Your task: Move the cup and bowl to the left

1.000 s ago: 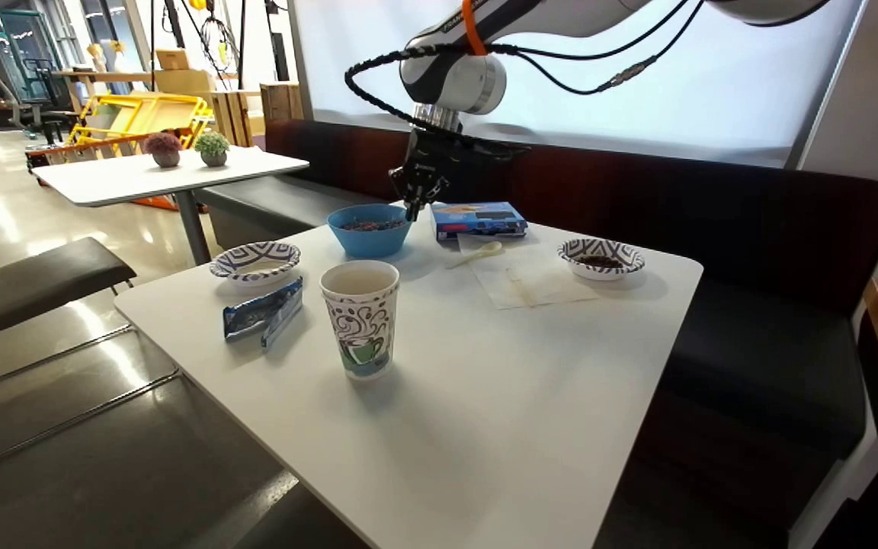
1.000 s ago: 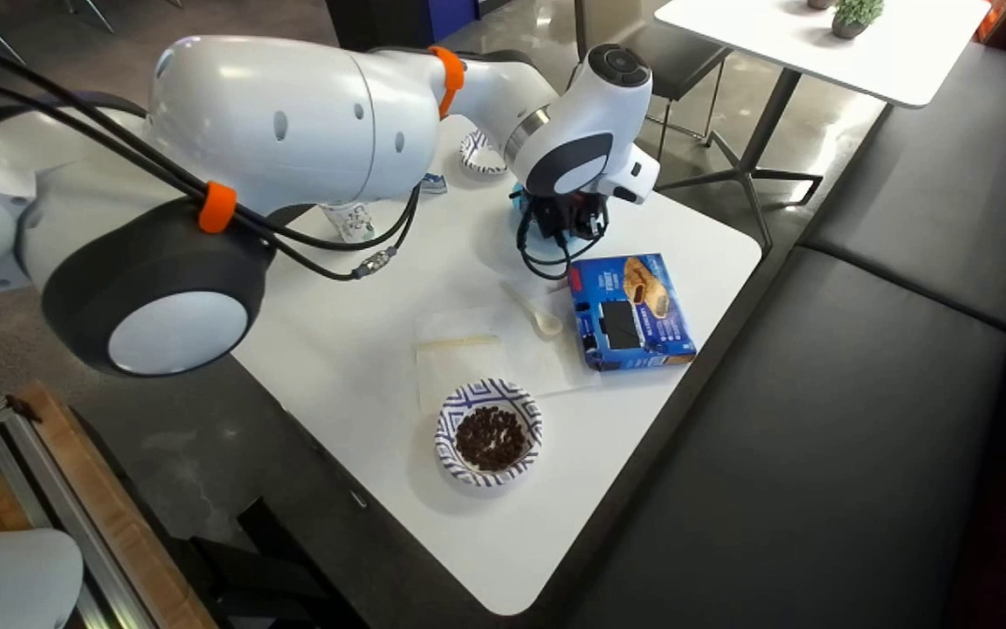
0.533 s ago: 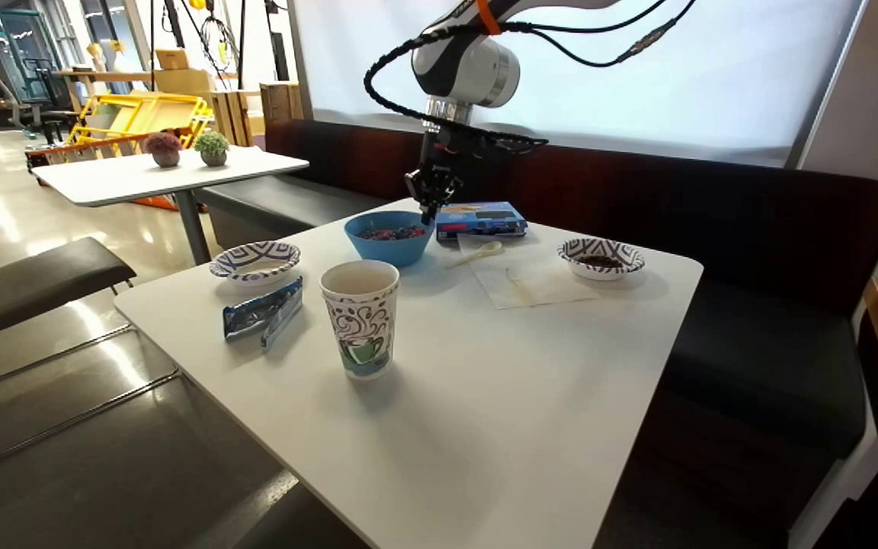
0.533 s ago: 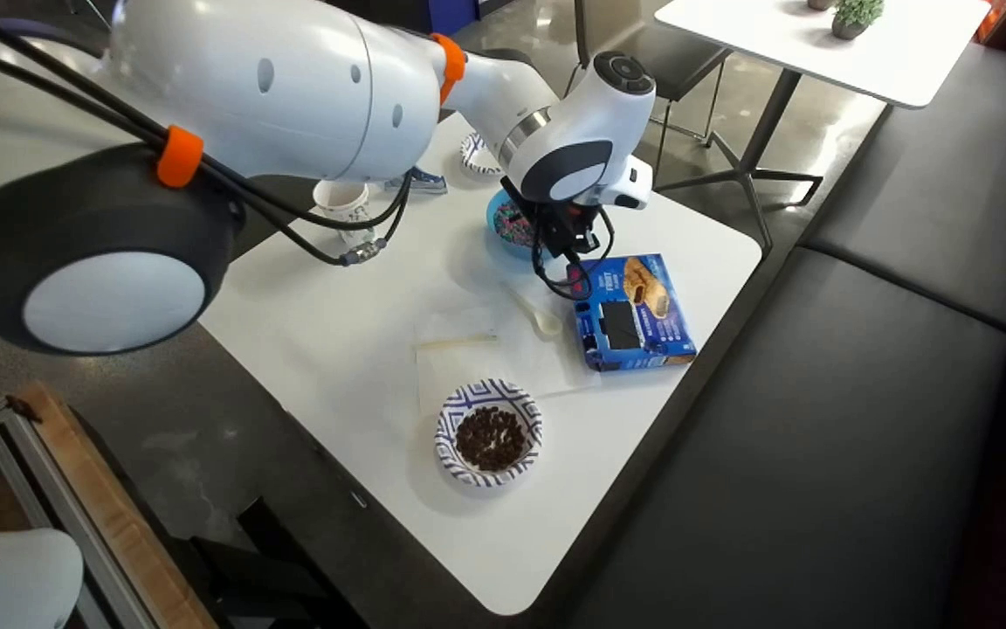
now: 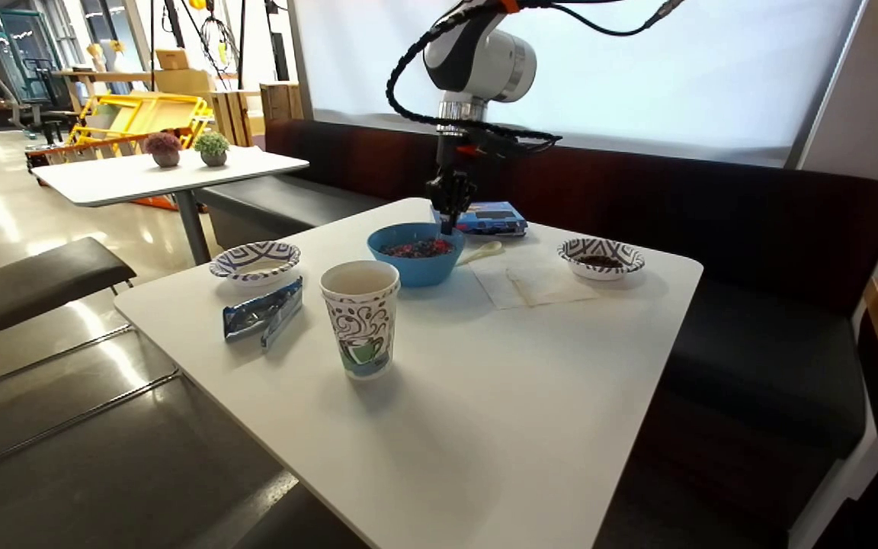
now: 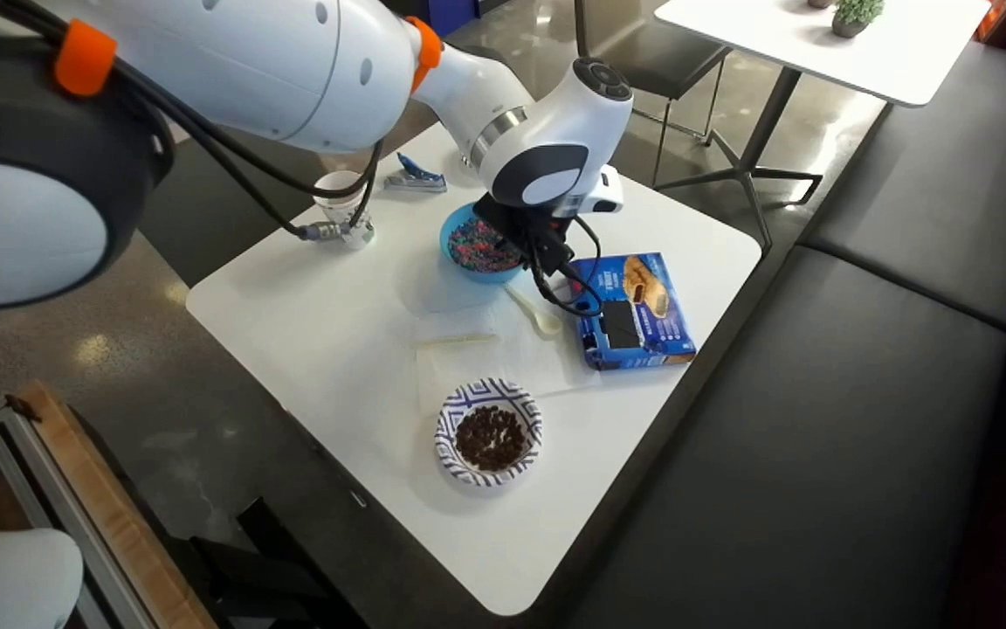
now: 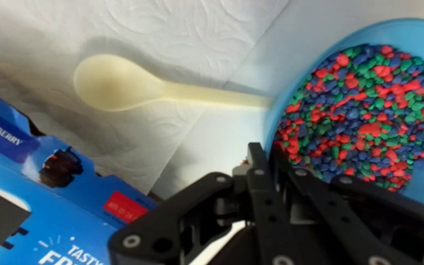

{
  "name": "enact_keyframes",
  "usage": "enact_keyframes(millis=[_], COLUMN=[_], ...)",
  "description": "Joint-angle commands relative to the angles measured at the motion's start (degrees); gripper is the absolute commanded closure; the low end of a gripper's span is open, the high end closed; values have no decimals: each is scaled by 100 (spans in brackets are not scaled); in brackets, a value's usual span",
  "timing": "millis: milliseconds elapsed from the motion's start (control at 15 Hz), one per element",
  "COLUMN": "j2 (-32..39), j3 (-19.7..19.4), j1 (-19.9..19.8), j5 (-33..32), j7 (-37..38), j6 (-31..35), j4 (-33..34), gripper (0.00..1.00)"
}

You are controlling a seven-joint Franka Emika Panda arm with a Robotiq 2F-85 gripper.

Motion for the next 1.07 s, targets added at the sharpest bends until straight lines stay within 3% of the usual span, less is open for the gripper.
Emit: enact_keyframes(millis=[0,400,467,667,1000], j2=[-552,-1273,-1390,-1744,-2204], j3=[-11,64,50,100,621], j1=[68,254,325,404,-31], j5=[-136,-320,-329,-185,692], j7=[-770,-1716,-1732,-1546,-1595], j6=[179,296,438,951,2191], j4=[-1322,-2761,-3014,-3828,-4686], gripper=[98,98,68,53,16])
